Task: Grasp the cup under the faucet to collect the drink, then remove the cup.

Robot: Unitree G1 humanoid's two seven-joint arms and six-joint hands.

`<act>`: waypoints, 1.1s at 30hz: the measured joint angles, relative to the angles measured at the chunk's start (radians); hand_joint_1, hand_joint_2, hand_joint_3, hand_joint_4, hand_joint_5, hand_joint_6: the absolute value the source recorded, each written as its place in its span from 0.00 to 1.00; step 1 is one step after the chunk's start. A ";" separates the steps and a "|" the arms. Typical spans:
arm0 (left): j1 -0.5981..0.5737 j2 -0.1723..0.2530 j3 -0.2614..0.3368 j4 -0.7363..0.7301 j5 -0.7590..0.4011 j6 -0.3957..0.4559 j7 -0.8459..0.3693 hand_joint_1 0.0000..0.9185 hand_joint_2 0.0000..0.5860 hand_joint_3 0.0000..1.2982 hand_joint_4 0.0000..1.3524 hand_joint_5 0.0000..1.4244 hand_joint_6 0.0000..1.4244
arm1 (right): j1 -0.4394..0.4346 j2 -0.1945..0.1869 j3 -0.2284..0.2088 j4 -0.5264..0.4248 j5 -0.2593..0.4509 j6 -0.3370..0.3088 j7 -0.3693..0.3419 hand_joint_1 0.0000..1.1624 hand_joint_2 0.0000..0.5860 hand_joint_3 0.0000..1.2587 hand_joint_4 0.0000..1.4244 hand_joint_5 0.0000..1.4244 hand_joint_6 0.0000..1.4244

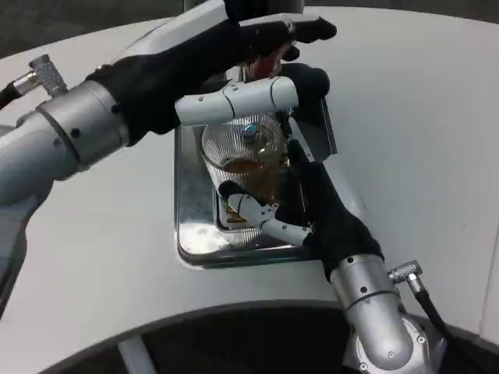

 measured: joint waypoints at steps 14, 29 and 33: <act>0.000 0.000 0.001 0.000 0.000 0.000 0.000 0.00 0.18 0.13 0.09 0.10 0.15 | -0.040 0.026 0.005 0.037 -0.008 0.025 -0.023 0.56 0.41 0.00 0.00 0.00 0.04; 0.003 0.012 0.006 0.004 -0.001 -0.005 -0.002 0.00 0.18 0.13 0.09 0.10 0.15 | -0.091 0.064 0.023 0.084 -0.050 0.072 -0.073 0.56 0.41 0.00 0.00 0.01 0.05; 0.007 0.020 0.011 0.004 -0.002 -0.010 -0.006 0.00 0.18 0.13 0.09 0.10 0.15 | -0.096 0.072 0.031 0.096 -0.060 0.073 -0.088 0.56 0.41 0.00 0.00 0.02 0.06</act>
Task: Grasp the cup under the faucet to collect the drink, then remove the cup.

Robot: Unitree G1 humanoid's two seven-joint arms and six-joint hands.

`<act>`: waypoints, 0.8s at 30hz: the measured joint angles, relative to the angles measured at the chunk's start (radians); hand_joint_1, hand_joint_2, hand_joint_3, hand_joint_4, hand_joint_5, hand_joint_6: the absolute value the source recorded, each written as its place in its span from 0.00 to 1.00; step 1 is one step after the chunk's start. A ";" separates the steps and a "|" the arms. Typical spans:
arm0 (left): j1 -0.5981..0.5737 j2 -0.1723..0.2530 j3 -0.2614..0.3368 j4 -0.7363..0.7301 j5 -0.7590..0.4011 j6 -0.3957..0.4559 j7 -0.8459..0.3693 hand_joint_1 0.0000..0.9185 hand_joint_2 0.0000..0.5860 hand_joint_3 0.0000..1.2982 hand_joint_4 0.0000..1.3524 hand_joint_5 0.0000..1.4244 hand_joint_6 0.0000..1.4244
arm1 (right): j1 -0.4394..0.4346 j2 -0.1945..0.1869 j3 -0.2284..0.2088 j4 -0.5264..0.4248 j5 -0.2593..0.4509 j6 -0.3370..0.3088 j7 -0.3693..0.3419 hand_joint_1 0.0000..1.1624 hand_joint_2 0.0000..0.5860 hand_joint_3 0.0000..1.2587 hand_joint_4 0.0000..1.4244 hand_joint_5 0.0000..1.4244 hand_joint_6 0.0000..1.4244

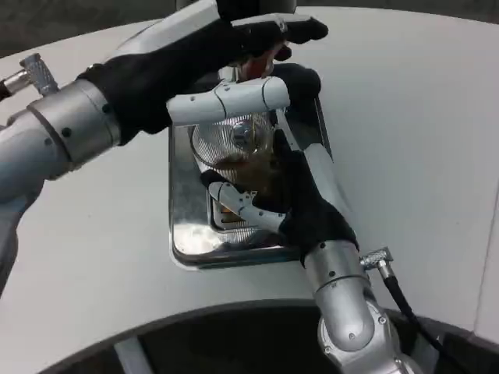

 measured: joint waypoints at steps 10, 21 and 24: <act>0.006 0.002 0.003 -0.001 -0.002 -0.001 0.000 0.00 0.19 0.13 0.09 0.10 0.15 | -0.002 0.005 0.014 0.016 -0.008 0.006 -0.033 0.56 0.42 0.00 0.11 0.16 0.15; 0.026 0.007 0.012 -0.017 -0.004 0.002 0.000 0.00 0.19 0.13 0.09 0.10 0.15 | -0.003 0.006 0.034 0.018 -0.004 0.010 -0.086 0.59 0.42 0.10 0.22 0.27 0.27; 0.031 0.008 0.014 -0.025 -0.004 0.005 0.000 0.00 0.18 0.13 0.09 0.10 0.15 | 0.000 0.006 0.035 0.018 0.004 0.007 -0.102 0.59 0.42 0.12 0.23 0.29 0.28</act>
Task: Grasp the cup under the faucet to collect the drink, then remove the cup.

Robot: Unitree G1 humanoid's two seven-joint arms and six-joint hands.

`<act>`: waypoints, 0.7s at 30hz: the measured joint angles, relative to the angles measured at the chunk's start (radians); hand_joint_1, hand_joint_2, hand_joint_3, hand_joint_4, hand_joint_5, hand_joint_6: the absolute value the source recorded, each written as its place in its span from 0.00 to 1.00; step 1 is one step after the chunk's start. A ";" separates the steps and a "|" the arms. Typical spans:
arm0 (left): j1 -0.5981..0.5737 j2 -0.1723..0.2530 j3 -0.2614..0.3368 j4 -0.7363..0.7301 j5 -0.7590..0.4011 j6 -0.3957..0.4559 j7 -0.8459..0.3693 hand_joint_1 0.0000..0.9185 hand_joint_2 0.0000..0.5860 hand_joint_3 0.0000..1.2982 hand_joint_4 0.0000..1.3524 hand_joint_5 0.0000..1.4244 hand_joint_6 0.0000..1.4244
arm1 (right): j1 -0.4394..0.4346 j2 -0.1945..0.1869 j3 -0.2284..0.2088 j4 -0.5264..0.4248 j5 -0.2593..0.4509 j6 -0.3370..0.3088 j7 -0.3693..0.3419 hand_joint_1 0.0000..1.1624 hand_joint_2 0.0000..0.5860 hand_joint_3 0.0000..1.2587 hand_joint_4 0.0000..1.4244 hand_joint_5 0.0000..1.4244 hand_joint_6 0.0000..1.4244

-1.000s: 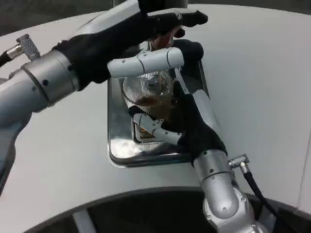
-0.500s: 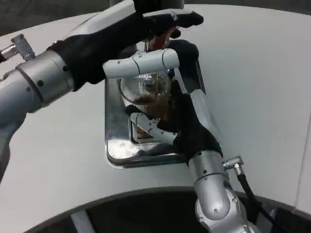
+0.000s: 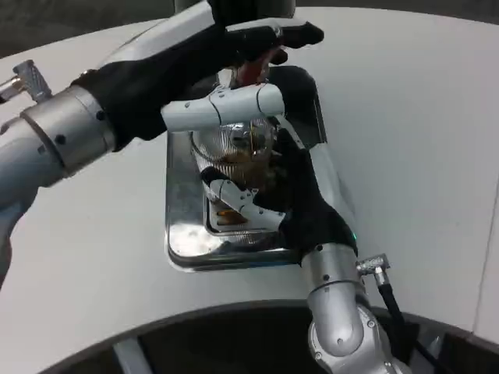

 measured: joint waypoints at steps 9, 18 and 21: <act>0.006 0.004 0.002 -0.016 0.000 0.013 0.000 0.00 0.17 0.13 0.09 0.10 0.15 | 0.024 0.003 0.014 -0.005 0.000 -0.021 -0.048 0.60 0.42 0.18 0.28 0.33 0.34; 0.016 0.004 0.007 -0.027 0.000 0.009 0.009 0.00 0.17 0.10 0.09 0.12 0.16 | 0.055 0.007 0.020 -0.022 -0.018 -0.033 -0.092 0.63 0.44 0.31 0.40 0.46 0.54; 0.040 -0.008 0.027 -0.031 -0.005 -0.006 0.038 0.00 0.18 0.09 0.08 0.13 0.16 | 0.072 0.009 0.020 -0.030 -0.026 -0.039 -0.117 0.63 0.44 0.33 0.43 0.49 0.58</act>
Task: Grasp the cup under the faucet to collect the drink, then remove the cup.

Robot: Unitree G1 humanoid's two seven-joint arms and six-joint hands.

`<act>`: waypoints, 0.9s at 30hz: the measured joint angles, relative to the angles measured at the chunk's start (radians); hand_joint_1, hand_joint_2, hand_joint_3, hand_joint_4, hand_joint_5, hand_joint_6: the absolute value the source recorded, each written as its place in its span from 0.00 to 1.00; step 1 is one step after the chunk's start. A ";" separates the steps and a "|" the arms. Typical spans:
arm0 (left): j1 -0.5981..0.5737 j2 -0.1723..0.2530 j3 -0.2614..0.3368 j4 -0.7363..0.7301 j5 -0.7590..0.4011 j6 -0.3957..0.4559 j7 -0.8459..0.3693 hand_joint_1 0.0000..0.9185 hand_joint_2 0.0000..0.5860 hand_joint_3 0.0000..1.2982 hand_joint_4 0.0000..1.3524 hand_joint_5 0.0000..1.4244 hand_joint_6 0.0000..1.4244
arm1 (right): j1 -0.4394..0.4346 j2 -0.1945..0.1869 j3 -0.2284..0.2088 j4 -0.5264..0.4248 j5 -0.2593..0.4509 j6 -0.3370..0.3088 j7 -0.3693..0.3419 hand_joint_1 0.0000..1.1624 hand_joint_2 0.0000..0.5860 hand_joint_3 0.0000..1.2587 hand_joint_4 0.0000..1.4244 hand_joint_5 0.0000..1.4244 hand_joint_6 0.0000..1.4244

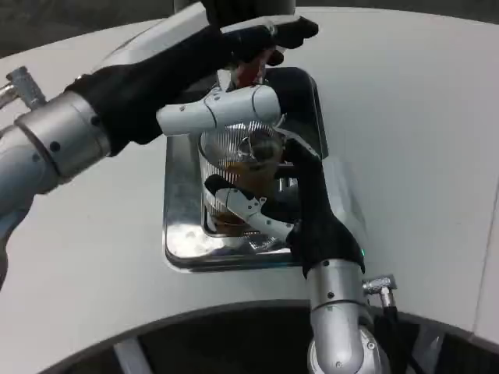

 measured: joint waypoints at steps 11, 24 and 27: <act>0.054 -0.069 0.053 0.002 -0.012 -0.029 0.077 0.00 0.19 0.09 0.10 0.16 0.18 | 0.032 0.004 -0.012 -0.013 -0.024 -0.018 -0.048 0.65 0.43 0.42 0.50 0.60 0.71; 0.061 -0.172 0.123 0.012 -0.073 -0.154 0.167 0.00 0.17 0.12 0.14 0.19 0.22 | 0.045 0.001 -0.043 -0.013 -0.026 -0.044 -0.073 0.65 0.43 0.46 0.53 0.67 0.78; 0.061 -0.178 0.125 0.012 -0.075 -0.154 0.167 0.00 0.17 0.12 0.14 0.19 0.22 | 0.046 0.000 -0.048 -0.013 -0.028 -0.047 -0.074 0.66 0.43 0.47 0.54 0.68 0.79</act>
